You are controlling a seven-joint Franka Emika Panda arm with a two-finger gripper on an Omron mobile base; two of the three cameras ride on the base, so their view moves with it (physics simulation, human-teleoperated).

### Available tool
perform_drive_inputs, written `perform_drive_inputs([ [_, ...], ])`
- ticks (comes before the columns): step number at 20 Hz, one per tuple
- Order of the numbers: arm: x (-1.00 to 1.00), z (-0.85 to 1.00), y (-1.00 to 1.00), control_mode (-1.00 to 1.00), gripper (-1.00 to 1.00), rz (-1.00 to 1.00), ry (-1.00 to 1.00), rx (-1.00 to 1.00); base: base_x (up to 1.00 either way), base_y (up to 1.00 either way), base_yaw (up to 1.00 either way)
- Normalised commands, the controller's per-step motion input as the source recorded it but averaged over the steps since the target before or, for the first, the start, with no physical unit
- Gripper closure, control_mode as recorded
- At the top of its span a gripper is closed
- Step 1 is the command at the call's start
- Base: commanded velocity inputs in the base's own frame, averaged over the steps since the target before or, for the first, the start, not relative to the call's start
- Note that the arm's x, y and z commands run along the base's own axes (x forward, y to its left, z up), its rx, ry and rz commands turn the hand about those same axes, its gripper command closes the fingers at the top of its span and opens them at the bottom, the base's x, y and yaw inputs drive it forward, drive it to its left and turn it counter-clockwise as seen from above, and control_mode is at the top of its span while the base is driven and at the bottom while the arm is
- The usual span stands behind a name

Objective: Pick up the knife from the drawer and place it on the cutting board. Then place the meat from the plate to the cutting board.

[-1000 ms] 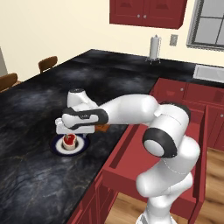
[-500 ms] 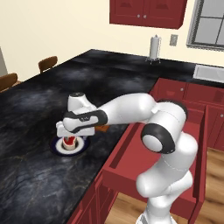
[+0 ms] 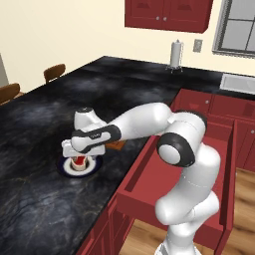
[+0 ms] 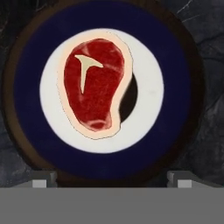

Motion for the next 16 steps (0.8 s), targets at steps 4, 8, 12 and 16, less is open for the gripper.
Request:
perform_drive_inputs([
  [4, 0.13, -0.05, 0.03, -1.00, -1.00, 0.00, 0.00, 0.00, 0.00, 0.00, 0.00],
  [8, 0.05, -0.12, 0.00, -1.00, -1.00, 0.00, 0.00, 0.00, 0.00, 0.00, 0.00],
  [12, 0.06, -0.20, 0.01, -1.00, -1.00, 0.00, 0.00, -0.02, 0.00, 0.00, 0.00],
  [16, 0.02, -0.23, 0.00, -1.00, -1.00, 0.00, 0.00, -0.02, 0.00, 0.00, 0.00],
])
